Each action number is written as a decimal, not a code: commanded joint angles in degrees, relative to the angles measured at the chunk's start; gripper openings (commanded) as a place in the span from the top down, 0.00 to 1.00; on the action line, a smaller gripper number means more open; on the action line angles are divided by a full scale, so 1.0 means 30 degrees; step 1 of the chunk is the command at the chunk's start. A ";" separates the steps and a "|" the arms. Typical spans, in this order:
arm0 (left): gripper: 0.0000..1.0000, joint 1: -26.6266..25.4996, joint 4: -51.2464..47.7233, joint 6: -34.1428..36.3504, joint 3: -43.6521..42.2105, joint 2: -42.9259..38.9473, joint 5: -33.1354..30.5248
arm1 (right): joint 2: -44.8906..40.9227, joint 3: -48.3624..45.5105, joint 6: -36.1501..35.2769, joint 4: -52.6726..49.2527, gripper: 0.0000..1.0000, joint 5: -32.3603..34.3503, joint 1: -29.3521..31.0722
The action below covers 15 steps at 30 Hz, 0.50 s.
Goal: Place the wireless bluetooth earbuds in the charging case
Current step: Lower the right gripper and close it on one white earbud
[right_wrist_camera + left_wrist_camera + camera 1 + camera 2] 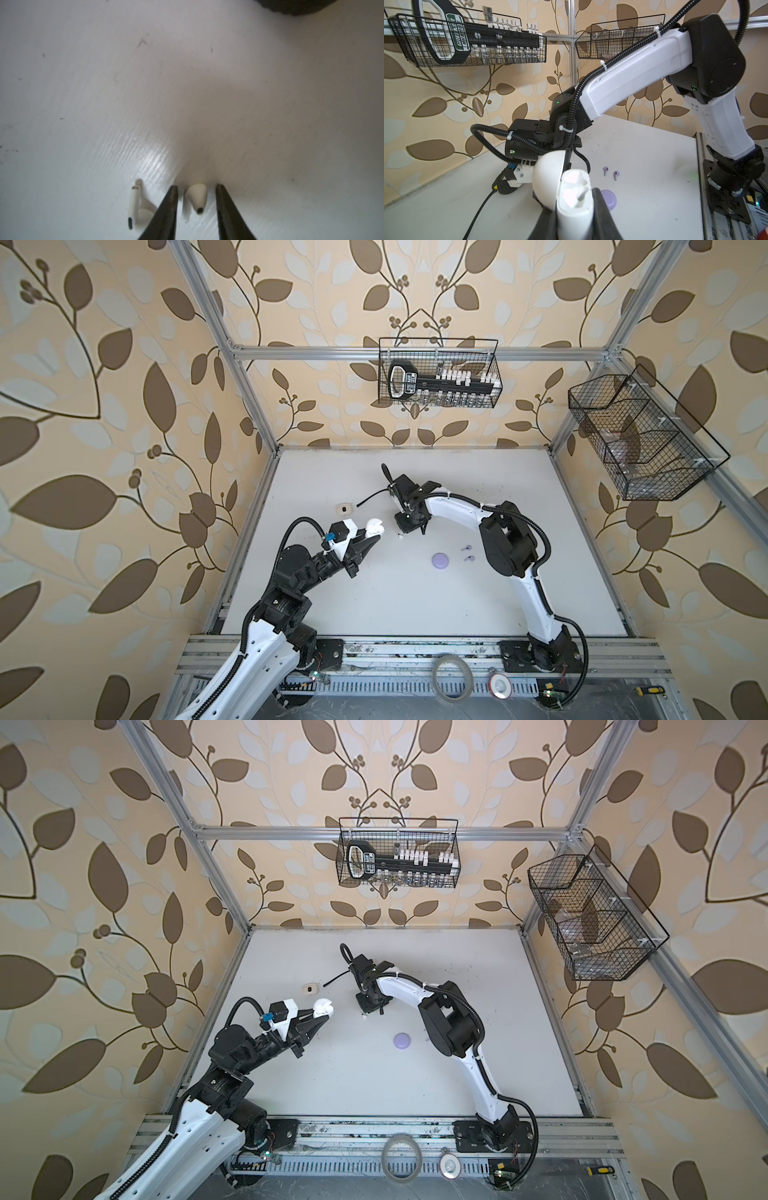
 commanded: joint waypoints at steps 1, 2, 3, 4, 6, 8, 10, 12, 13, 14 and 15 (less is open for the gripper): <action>1.00 0.0060 0.0460 0.0337 -0.0193 -0.0217 -0.0126 | 0.0704 0.0208 -0.0169 -0.0785 0.71 -0.0267 0.0023; 1.00 0.0060 0.0472 0.0337 -0.0197 -0.0189 -0.0133 | 0.0676 0.0149 -0.0127 -0.0731 0.71 -0.0268 0.0027; 1.00 0.0060 0.0489 0.0337 -0.0208 -0.0188 -0.0126 | 0.0650 0.0066 -0.0123 -0.0700 0.71 -0.0268 0.0051; 1.00 0.0060 0.0508 0.0309 -0.0196 -0.0166 -0.0124 | 0.0646 0.0030 -0.0123 -0.0705 0.71 -0.0268 0.0098; 1.00 0.0060 0.0519 0.0319 -0.0210 -0.0131 -0.0126 | 0.0674 0.0029 -0.0124 -0.0698 0.72 -0.0275 0.0139; 1.00 0.0060 0.0547 0.0315 -0.0204 -0.0102 -0.0124 | 0.0688 0.0057 -0.0127 -0.0697 0.74 -0.0303 0.0193; 1.00 0.0060 0.0548 0.0337 -0.0209 -0.0098 -0.0168 | 0.0670 0.0061 -0.0096 -0.0697 0.76 -0.0327 0.0188; 1.00 0.0060 0.0548 0.0337 -0.0197 -0.0071 -0.0127 | 0.0596 0.0043 -0.0034 -0.0623 0.78 -0.0352 0.0211; 1.00 0.0060 0.0551 0.0337 -0.0210 -0.0071 -0.0126 | 0.0490 -0.0050 -0.0022 -0.0489 0.80 -0.0398 0.0228; 1.00 0.0060 0.0548 0.0337 -0.0197 -0.0071 -0.0126 | 0.0400 -0.0144 0.0022 -0.0351 0.81 -0.0490 0.0251; 1.00 0.0060 0.0562 0.0337 -0.0208 -0.0100 -0.0153 | 0.0263 -0.0254 0.0050 -0.0188 0.83 -0.0616 0.0235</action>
